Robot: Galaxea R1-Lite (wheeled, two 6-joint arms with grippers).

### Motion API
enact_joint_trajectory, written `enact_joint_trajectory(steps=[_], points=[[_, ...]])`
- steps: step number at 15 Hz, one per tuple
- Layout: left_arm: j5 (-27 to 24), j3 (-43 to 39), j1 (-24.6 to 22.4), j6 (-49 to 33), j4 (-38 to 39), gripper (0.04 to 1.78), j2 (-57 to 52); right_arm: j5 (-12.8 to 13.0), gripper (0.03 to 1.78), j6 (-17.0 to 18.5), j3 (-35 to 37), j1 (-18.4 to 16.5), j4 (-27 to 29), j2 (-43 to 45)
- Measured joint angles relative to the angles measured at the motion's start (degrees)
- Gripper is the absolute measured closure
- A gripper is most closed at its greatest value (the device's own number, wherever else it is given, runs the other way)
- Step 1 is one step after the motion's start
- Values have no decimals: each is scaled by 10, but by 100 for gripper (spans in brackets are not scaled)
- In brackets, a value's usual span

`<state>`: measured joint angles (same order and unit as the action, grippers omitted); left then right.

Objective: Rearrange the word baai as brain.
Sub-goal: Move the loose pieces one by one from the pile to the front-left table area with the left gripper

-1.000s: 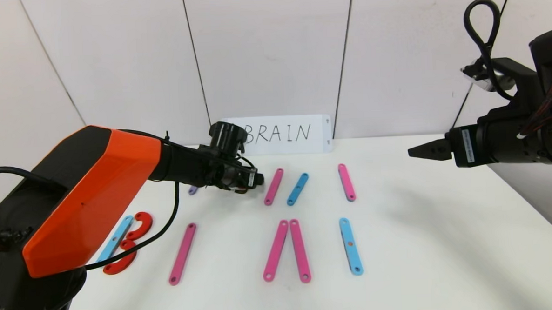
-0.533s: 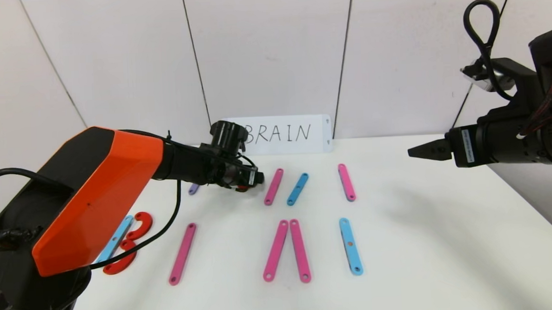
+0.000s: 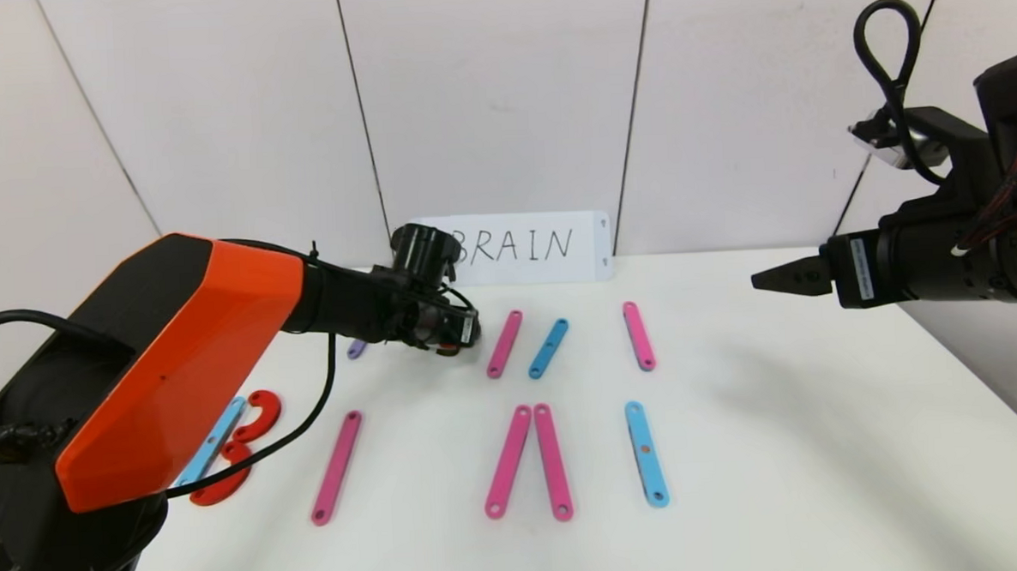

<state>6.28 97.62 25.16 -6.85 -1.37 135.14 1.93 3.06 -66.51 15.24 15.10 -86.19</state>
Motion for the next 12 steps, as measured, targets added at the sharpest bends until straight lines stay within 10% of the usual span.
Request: enact_joint_trajectory(steps=[6, 12], points=[[1, -17, 14, 0, 0, 150, -13, 0, 7, 1, -1, 0, 0, 2], [2, -17, 13, -4, 0, 153, -21, 2, 7, 1, -3, 0, 0, 3]])
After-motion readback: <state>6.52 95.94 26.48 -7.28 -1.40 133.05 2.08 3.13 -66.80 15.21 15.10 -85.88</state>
